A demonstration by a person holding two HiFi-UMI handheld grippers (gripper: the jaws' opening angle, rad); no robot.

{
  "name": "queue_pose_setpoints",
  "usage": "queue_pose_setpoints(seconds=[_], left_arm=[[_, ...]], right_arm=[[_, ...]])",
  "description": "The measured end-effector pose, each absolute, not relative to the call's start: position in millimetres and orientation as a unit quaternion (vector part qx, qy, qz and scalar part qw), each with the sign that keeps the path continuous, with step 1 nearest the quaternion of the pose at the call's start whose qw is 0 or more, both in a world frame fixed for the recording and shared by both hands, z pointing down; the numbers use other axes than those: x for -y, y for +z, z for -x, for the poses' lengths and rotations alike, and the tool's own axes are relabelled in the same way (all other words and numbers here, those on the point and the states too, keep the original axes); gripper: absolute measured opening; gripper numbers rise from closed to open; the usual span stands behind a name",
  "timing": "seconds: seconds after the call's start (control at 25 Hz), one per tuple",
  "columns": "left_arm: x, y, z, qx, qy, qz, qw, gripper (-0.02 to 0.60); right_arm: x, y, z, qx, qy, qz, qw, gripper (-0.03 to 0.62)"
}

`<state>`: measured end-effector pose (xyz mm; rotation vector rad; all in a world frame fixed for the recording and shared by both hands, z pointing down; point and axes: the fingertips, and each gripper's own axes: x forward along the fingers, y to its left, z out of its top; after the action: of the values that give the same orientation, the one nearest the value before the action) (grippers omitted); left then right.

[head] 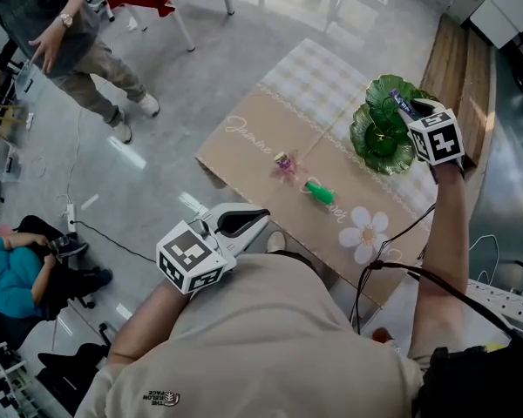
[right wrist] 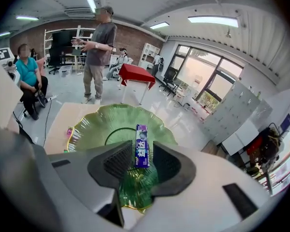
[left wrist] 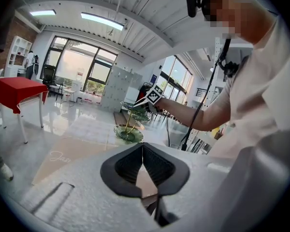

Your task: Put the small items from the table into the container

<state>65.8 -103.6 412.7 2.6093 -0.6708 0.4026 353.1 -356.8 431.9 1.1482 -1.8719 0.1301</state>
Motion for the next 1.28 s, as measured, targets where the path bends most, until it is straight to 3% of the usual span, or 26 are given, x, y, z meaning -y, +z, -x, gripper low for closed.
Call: queue_pose_setpoints(seconds=[0.32,0.56,0.76,1.28], left_arm=[[94.7,406.7,-47.1,0.229,0.142,-0.942,0.202,0.008],[77.5,402.4,-26.0,0.211,0.139,-0.947,0.196,0.008],[55.0,400.6,-5.9,0.189,0.138,-0.953,0.192,0.008],[-8.5,399.6,48.1,0.151,0.133,-0.962,0.183,0.008]], right_arm=[[327.4,390.9,-343.8,0.761,0.032,-0.515,0.394,0.139],[267.0,375.2,-307.8,0.772,0.040,-0.541,0.330,0.079],[201.4,383.0,-263.2,0.786,0.058,-0.543,0.290,0.025],[43.0,431.3,-117.2,0.824,0.127,-0.504,0.225,0.020]])
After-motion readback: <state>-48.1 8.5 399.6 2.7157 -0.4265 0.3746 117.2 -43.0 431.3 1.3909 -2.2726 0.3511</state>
